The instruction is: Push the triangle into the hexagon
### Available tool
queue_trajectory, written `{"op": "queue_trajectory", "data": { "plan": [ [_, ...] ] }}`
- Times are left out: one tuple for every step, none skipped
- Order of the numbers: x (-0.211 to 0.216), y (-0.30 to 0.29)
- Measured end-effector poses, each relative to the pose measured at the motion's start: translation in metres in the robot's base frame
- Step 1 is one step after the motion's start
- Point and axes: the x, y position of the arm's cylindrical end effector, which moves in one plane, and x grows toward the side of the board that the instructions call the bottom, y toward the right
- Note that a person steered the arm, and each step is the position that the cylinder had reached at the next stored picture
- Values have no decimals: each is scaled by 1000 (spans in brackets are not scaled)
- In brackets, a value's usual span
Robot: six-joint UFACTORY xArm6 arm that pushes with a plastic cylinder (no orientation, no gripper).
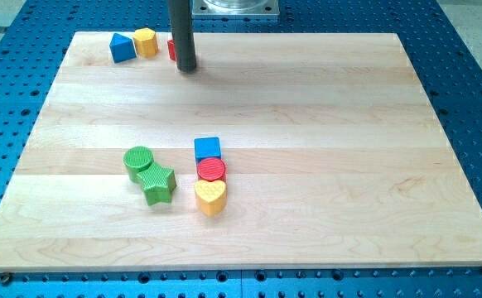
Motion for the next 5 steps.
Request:
{"op": "queue_trajectory", "data": {
  "plan": [
    [-10,0],
    [31,-42],
    [31,-112],
    [18,-126],
    [2,-123]
  ]
}}
